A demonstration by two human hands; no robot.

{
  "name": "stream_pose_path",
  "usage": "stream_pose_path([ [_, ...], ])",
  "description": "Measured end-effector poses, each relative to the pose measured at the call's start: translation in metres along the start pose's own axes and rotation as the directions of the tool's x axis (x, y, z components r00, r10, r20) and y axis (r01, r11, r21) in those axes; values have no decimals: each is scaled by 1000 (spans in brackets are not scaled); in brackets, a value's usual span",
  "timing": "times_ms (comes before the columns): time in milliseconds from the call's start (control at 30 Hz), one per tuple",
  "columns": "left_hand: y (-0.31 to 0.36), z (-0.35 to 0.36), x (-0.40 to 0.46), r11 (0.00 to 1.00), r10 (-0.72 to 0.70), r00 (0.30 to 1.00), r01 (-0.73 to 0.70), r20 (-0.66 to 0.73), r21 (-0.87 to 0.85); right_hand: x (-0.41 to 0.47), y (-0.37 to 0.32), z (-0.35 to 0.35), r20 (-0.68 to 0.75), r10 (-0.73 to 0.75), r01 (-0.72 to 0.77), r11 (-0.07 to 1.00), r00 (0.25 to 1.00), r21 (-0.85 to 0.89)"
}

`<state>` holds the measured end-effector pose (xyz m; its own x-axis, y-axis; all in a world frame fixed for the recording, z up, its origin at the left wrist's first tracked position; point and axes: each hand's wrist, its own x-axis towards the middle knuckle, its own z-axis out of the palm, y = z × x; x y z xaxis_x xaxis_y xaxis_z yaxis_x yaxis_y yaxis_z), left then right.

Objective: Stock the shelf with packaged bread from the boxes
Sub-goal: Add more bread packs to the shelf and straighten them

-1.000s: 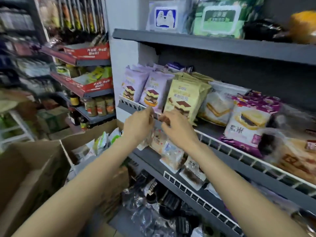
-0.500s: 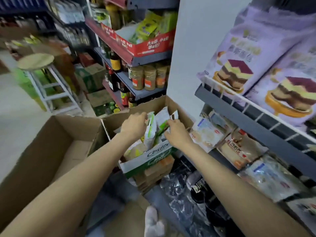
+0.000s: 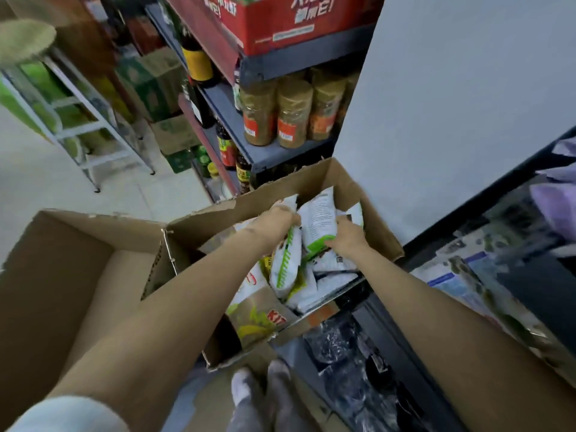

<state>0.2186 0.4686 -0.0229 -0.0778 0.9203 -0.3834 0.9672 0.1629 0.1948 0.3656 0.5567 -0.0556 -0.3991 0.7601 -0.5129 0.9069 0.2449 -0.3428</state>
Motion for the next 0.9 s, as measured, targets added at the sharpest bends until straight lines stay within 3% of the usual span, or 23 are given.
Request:
stream_pose_path([
  [133, -8, -2, 2, 988, -2, 1000, -2, -28, -152, 7, -4, -1, -46, -28, 25, 998, 999, -53],
  [300, -20, -21, -24, 915, 50, 995, -80, -88, -395, -7, -14, -16, -336, -34, 91, 984, 941, 155],
  [467, -13, -52, -59, 787, -175, 962, 11, -207, -617, -39, -39, -34, -485, 44, 182, 894, 873, 409],
  [533, -7, -66, -80, 733, -291, 906, 5, -307, -680, -53, -52, -40, -449, 194, 131, 792, 872, 597],
  [567, -4, -72, -92, 717, -330, 872, -16, -360, -697, -61, -58, -44, -407, 260, 130, 685, 876, 717],
  [633, 2, -82, -119, 697, -377, 808, -74, -452, -713, -84, -70, -52, -276, 316, 151, 367, 908, 918],
  [700, 7, -89, -147, 719, -406, 749, -92, -524, -689, -115, -82, -59, -229, 284, 188, 166, 931, 968],
  [800, 19, -92, -193, 816, -401, 693, -26, -599, -577, -181, -93, -66, -289, 196, 271, 114, 937, 956],
  [900, 38, -92, -250, 874, -339, 722, 4, -603, -486, -257, -96, -63, -317, 139, 308, 83, 938, 948],
])
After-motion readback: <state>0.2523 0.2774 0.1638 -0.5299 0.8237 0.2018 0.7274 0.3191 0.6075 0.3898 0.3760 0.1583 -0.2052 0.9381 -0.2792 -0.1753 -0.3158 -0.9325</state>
